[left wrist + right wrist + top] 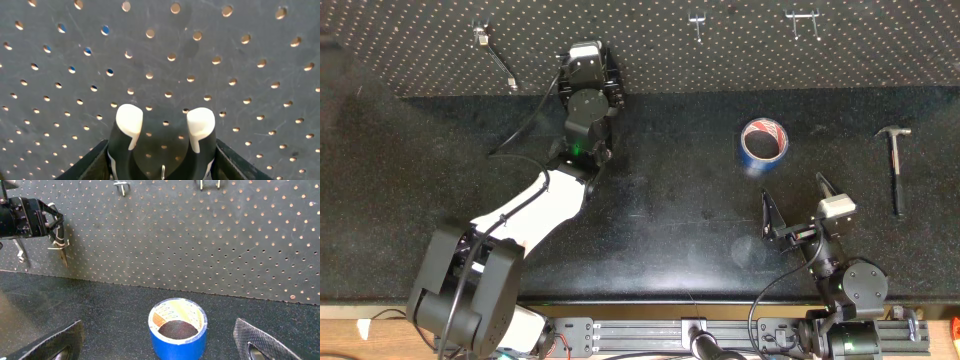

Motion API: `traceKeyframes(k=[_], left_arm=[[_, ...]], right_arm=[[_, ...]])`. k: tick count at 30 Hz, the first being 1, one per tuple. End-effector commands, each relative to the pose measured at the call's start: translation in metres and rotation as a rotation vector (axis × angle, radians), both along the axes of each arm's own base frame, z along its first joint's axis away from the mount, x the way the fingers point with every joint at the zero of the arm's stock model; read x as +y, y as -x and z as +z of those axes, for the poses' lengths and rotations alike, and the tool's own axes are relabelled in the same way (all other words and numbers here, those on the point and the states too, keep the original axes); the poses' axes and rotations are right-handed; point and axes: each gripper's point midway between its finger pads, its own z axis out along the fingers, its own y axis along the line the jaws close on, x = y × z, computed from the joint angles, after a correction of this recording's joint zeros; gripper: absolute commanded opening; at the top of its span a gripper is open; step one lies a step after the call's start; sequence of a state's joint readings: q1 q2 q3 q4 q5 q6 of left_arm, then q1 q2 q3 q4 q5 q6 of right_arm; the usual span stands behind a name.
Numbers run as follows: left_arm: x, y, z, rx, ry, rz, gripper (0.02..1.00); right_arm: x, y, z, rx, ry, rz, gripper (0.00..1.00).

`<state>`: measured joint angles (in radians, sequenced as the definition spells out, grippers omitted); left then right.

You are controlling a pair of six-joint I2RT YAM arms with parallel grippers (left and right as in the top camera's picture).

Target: Place Tools Onto Pegboard

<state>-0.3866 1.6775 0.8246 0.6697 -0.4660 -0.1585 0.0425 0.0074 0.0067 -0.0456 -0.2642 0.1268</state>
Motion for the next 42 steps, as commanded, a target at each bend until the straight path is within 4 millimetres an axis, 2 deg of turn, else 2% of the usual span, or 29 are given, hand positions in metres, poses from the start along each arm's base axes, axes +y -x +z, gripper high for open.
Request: traceKeyframes(k=[1, 4, 5, 7, 10, 13, 15, 18, 22, 28, 34, 42], left_arm=[[0.001, -0.003, 0.004, -0.011, 0.014, 0.002, 0.643], [0.001, -0.003, 0.005, -0.012, 0.015, 0.002, 0.873], [0.002, -0.003, 0.005, -0.013, 0.015, 0.002, 0.890], [0.002, -0.002, 0.009, -0.019, 0.017, 0.003, 0.996], [0.005, 0.005, 0.022, -0.017, 0.016, 0.002, 0.996], [0.016, 0.027, 0.039, 0.047, -0.004, -0.007, 0.996], [0.026, 0.048, 0.040, 0.126, -0.019, -0.032, 0.998], [0.052, 0.085, 0.039, 0.204, 0.007, -0.078, 0.998], [0.082, 0.115, 0.028, 0.189, 0.048, -0.070, 0.996], [0.115, 0.164, 0.005, 0.130, 0.083, 0.004, 0.996], [0.127, 0.196, -0.007, 0.010, 0.099, 0.014, 0.996], [0.127, 0.213, -0.011, -0.177, 0.092, 0.007, 0.996]], right_arm=[[0.001, 0.001, -0.001, 0.005, -0.010, 0.005, 0.976], [0.001, 0.001, -0.001, 0.005, -0.010, 0.005, 0.976], [0.001, 0.001, -0.001, 0.005, -0.010, 0.005, 0.976], [0.001, 0.001, -0.001, 0.005, -0.010, 0.005, 0.976], [0.001, 0.001, -0.001, 0.005, -0.010, 0.005, 0.976], [0.001, 0.001, -0.001, 0.005, -0.010, 0.005, 0.976], [0.001, 0.001, -0.001, 0.005, -0.010, 0.005, 0.976], [0.001, 0.001, -0.001, 0.005, -0.010, 0.005, 0.976], [0.001, 0.001, -0.001, 0.005, -0.010, 0.005, 0.976], [0.001, 0.001, -0.001, 0.005, -0.010, 0.005, 0.976], [0.001, 0.001, -0.001, 0.005, -0.010, 0.005, 0.976], [0.001, 0.001, -0.001, 0.005, -0.010, 0.005, 0.976]])
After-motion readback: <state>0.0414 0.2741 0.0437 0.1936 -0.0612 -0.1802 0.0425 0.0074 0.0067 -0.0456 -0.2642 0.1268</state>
